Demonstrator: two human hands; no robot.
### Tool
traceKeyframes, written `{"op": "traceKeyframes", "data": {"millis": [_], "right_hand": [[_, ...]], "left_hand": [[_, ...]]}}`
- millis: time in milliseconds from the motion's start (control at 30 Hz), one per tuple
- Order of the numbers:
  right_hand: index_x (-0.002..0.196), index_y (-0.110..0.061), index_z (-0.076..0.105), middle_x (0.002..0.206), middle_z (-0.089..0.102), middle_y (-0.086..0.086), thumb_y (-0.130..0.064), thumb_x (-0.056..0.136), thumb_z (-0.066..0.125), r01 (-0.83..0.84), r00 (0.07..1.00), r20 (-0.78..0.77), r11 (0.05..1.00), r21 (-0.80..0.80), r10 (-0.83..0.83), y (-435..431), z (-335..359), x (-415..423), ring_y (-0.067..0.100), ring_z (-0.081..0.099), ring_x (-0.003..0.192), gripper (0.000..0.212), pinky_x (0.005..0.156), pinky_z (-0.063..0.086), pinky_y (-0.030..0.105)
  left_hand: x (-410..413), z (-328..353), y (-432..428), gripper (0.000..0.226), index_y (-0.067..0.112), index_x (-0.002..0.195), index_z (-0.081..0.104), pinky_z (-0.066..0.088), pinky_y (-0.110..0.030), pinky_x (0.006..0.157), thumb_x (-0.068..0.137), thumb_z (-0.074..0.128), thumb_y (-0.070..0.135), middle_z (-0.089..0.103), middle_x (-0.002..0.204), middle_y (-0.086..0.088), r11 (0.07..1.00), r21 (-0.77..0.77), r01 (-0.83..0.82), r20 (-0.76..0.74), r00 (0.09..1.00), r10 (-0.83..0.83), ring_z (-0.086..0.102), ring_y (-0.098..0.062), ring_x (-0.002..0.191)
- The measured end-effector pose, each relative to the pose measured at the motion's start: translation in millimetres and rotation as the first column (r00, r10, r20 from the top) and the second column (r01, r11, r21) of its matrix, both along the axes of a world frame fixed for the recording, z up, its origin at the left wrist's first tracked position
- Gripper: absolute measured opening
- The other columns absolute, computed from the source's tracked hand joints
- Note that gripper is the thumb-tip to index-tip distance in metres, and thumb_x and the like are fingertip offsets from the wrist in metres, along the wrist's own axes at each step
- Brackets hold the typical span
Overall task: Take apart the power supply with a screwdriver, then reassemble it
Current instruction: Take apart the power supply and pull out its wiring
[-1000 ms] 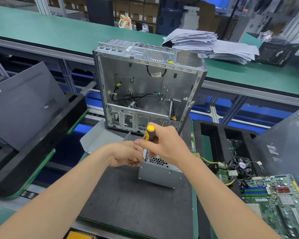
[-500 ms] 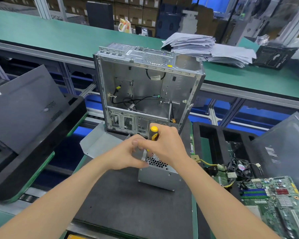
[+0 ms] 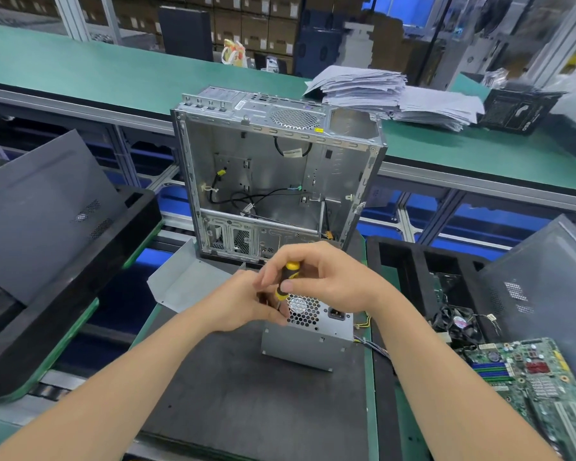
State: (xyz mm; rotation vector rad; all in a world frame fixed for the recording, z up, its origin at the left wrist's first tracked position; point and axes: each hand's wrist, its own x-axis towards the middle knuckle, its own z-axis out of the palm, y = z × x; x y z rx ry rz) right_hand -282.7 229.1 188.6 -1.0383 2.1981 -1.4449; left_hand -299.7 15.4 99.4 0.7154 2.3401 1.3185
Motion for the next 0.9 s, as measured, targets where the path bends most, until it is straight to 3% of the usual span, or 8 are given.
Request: {"op": "traceKeyframes", "data": {"millis": [133, 200, 333, 500, 600, 700, 800, 900], "right_hand": [[0.107, -0.014, 0.073, 0.104, 0.077, -0.004, 0.004, 0.093, 0.071, 0.168, 0.979, -0.126, 0.984, 0.053, -0.160, -4, -3, 2, 0.021, 0.073, 0.099, 0.022, 0.084, 0.056, 0.024], [0.104, -0.017, 0.074, 0.097, 0.077, -0.007, -0.002, 0.090, 0.077, 0.214, 0.963, -0.185, 0.974, 0.069, -0.198, -8, -4, 4, 0.020, 0.072, 0.092, 0.021, 0.081, 0.058, 0.029], [0.099, -0.020, 0.073, 0.087, 0.075, -0.011, -0.007, 0.086, 0.082, 0.301, 0.930, -0.252, 0.947, 0.111, -0.266, -16, -6, 8, 0.016, 0.069, 0.082, 0.020, 0.083, 0.057, 0.041], [0.100, -0.022, 0.072, 0.087, 0.074, -0.012, -0.010, 0.087, 0.080, 0.361, 0.908, -0.264, 0.927, 0.101, -0.324, -19, -10, 13, 0.015, 0.069, 0.083, 0.019, 0.082, 0.057, 0.042], [0.101, -0.019, 0.072, 0.090, 0.075, -0.009, -0.010, 0.089, 0.079, 0.388, 0.899, -0.253, 0.918, 0.080, -0.358, -7, -7, 15, 0.016, 0.071, 0.083, 0.017, 0.082, 0.058, 0.040], [0.100, -0.020, 0.072, 0.093, 0.075, -0.006, -0.015, 0.090, 0.081, 0.461, 0.865, -0.230, 0.887, 0.012, -0.446, 16, 0, 20, 0.017, 0.074, 0.085, 0.015, 0.083, 0.060, 0.039], [0.099, -0.026, 0.073, 0.094, 0.077, -0.008, -0.026, 0.088, 0.084, 0.571, 0.792, -0.268, 0.821, 0.009, -0.548, 51, 9, 24, 0.016, 0.074, 0.088, 0.016, 0.084, 0.060, 0.039], [0.096, -0.032, 0.077, 0.090, 0.076, -0.016, -0.037, 0.087, 0.083, 0.674, 0.721, -0.317, 0.730, 0.115, -0.616, 92, 8, 30, 0.005, 0.068, 0.081, 0.012, 0.075, 0.052, 0.028]], "left_hand": [[1, 2, 1, 0.019, 0.040, 0.088, 0.078, 0.056, -0.034, 0.088, 0.079, 0.090, 0.030, 0.078, 0.093, 0.010, 1.000, 0.007, -0.003, -0.017, 1.000, 0.003, 0.070, -0.011, 0.091], [1, 4, 0, 0.018, 0.041, 0.084, 0.078, 0.057, -0.039, 0.090, 0.078, 0.091, 0.029, 0.078, 0.093, 0.007, 1.000, 0.023, 0.001, -0.013, 1.000, -0.001, 0.072, -0.014, 0.091], [2, 6, 0, 0.020, 0.042, 0.079, 0.078, 0.058, -0.037, 0.087, 0.078, 0.091, 0.027, 0.079, 0.089, 0.008, 1.000, 0.006, 0.031, -0.018, 0.999, -0.031, 0.072, -0.012, 0.088], [-2, 6, 2, 0.021, 0.040, 0.076, 0.077, 0.058, -0.041, 0.085, 0.076, 0.093, 0.025, 0.078, 0.086, 0.005, 1.000, -0.002, 0.027, -0.019, 0.999, -0.027, 0.071, -0.014, 0.084], [-7, 8, 7, 0.019, 0.033, 0.077, 0.079, 0.058, -0.034, 0.077, 0.074, 0.093, 0.021, 0.078, 0.084, 0.005, 0.997, -0.037, 0.063, -0.022, 0.998, -0.064, 0.071, -0.010, 0.079], [-12, 17, 16, 0.027, 0.029, 0.073, 0.075, 0.059, -0.029, 0.074, 0.075, 0.091, 0.007, 0.079, 0.085, 0.001, 0.996, 0.055, 0.070, 0.029, 0.997, -0.072, 0.075, -0.015, 0.081], [-22, 26, 40, 0.026, 0.039, 0.082, 0.078, 0.058, -0.027, 0.080, 0.078, 0.091, 0.017, 0.079, 0.086, 0.007, 0.998, 0.061, 0.003, -0.090, 0.996, 0.003, 0.075, -0.012, 0.087], [-26, 27, 77, 0.021, 0.038, 0.088, 0.079, 0.052, -0.018, 0.078, 0.079, 0.090, 0.024, 0.078, 0.084, 0.016, 0.997, 0.056, -0.059, -0.209, 0.975, 0.070, 0.073, -0.002, 0.084]]}}
